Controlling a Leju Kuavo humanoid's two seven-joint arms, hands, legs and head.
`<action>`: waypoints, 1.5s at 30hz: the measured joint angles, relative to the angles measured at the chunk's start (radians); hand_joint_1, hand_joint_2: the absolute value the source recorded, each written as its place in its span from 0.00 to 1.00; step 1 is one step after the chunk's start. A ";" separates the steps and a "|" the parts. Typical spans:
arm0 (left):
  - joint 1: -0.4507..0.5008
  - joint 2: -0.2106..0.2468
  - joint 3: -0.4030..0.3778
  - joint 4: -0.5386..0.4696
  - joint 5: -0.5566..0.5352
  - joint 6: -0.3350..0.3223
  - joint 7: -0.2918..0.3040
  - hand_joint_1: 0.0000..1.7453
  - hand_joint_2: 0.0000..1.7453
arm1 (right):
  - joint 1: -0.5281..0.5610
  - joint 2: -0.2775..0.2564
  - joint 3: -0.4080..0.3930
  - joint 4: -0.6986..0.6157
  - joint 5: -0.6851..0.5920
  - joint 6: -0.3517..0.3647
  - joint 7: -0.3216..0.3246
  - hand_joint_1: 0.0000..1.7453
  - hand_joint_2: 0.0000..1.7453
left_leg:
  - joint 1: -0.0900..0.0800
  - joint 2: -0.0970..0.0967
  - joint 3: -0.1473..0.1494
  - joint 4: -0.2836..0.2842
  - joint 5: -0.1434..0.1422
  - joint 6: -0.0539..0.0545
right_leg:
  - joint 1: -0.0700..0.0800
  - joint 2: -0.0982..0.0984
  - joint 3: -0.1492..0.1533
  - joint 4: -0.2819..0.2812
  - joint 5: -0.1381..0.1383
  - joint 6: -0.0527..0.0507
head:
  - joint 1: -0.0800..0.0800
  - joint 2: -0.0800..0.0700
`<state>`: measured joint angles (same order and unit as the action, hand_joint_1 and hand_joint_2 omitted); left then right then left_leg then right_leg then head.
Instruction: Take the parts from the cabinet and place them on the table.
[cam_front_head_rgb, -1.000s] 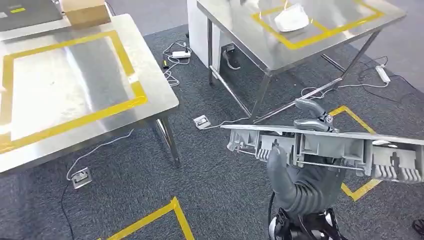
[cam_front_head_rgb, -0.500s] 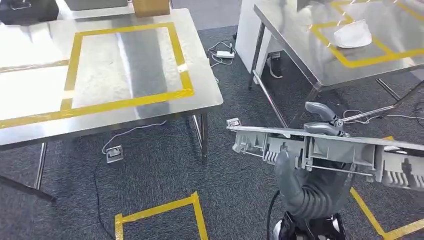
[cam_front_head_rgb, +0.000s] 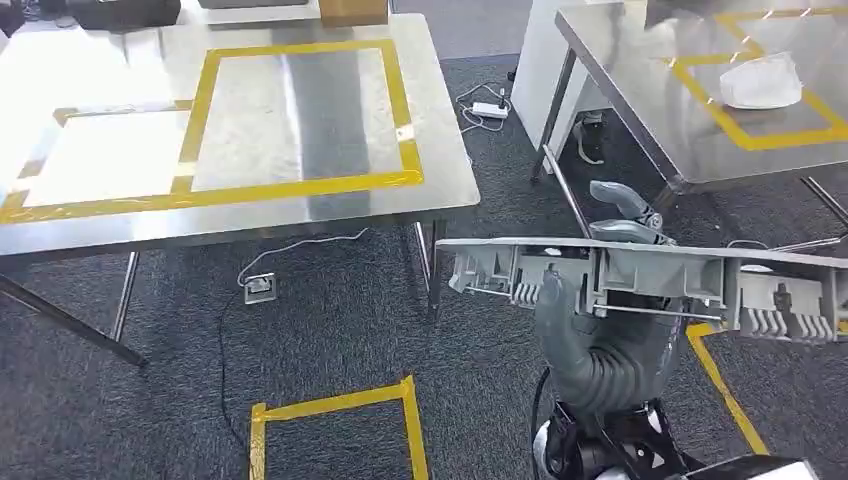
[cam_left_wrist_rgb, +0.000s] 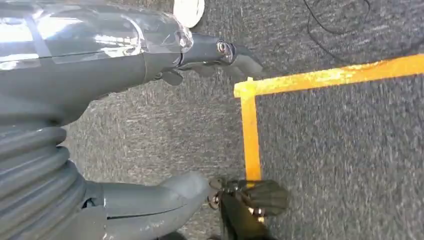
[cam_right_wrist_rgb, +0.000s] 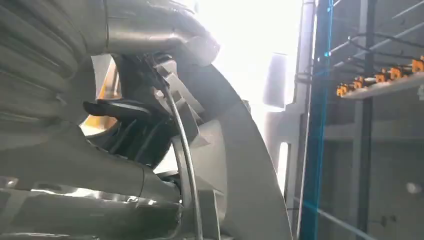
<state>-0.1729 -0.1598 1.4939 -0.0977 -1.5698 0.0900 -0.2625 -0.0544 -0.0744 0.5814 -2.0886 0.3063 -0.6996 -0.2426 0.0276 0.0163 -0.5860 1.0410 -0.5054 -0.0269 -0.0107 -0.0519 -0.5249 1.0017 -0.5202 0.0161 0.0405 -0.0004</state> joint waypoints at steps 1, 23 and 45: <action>0.002 0.001 0.000 0.000 0.000 0.000 0.001 0.00 1.00 | 0.000 0.000 0.001 0.000 -0.004 0.000 -0.004 1.00 1.00 | -0.003 0.001 -0.003 0.001 0.001 0.005 | -0.002 0.000 0.000 0.000 0.003 0.004 | 0.006 0.000; 0.000 0.000 0.000 0.000 0.000 0.000 0.006 0.00 1.00 | 0.000 0.000 0.000 0.019 -0.057 0.000 -0.038 1.00 1.00 | -0.016 -0.018 -0.120 0.232 -0.120 0.000 | 0.006 0.040 -0.001 -0.023 0.020 -0.038 | 0.015 0.000; 0.000 0.000 0.000 0.000 0.013 -0.019 0.063 0.00 1.00 | -0.013 0.000 0.002 0.033 -0.076 0.000 -0.048 1.00 1.00 | -0.021 -0.015 0.002 -0.005 0.001 0.040 | 0.012 0.051 -0.020 0.020 0.008 -0.017 | 0.048 0.000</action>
<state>-0.1730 -0.1602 1.4939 -0.0980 -1.5572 0.0713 -0.1999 -0.0670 -0.0748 0.5833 -2.0558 0.2304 -0.7000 -0.2903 0.0066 0.0016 -0.5840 1.0358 -0.5046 0.0134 0.0017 -0.0012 -0.5446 1.0215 -0.5117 -0.0006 0.0889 -0.0004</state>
